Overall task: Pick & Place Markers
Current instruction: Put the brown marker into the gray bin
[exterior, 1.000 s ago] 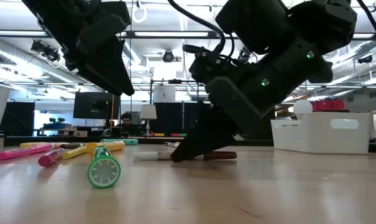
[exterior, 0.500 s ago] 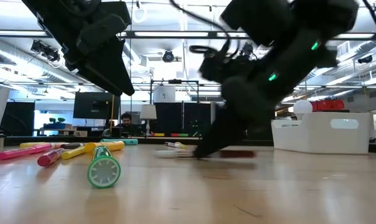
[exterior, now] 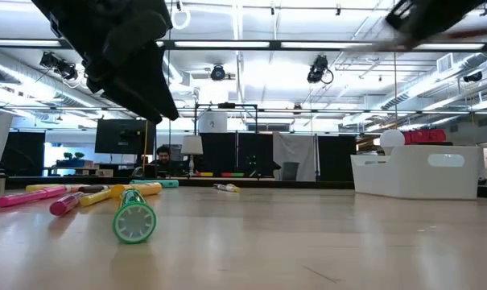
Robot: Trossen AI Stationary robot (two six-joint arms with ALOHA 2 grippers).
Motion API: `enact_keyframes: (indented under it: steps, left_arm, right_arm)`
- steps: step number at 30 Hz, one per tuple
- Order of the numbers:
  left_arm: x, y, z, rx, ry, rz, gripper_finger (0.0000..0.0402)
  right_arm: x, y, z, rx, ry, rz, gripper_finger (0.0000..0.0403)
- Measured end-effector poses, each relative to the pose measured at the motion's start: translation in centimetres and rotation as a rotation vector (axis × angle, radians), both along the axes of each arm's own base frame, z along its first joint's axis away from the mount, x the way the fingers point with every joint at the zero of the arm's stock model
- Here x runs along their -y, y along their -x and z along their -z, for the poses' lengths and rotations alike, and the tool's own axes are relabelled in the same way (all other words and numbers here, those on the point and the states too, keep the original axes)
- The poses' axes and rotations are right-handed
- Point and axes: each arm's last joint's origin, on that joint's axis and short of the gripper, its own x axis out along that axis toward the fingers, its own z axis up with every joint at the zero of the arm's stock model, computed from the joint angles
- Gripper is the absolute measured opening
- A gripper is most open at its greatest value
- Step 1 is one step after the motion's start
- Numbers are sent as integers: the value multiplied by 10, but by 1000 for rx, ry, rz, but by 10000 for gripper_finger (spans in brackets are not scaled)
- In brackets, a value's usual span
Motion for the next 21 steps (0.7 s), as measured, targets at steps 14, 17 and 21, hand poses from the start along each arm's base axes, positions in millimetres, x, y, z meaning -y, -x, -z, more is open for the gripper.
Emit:
enact_keyframes:
  steps: [14, 17, 21]
  left_arm:
    - [3, -5, -3, 70, 36, 0, 275]
    - [4, -7, -4, 88, 46, 1, 275]
    - [4, -8, -5, 105, 55, 1, 275]
  right_arm:
    - [-5, 82, -40, -517, -39, -383, 21]
    - [-13, 77, -27, -576, 2, -462, 21]
    - [-27, 65, -6, -659, 60, -590, 22]
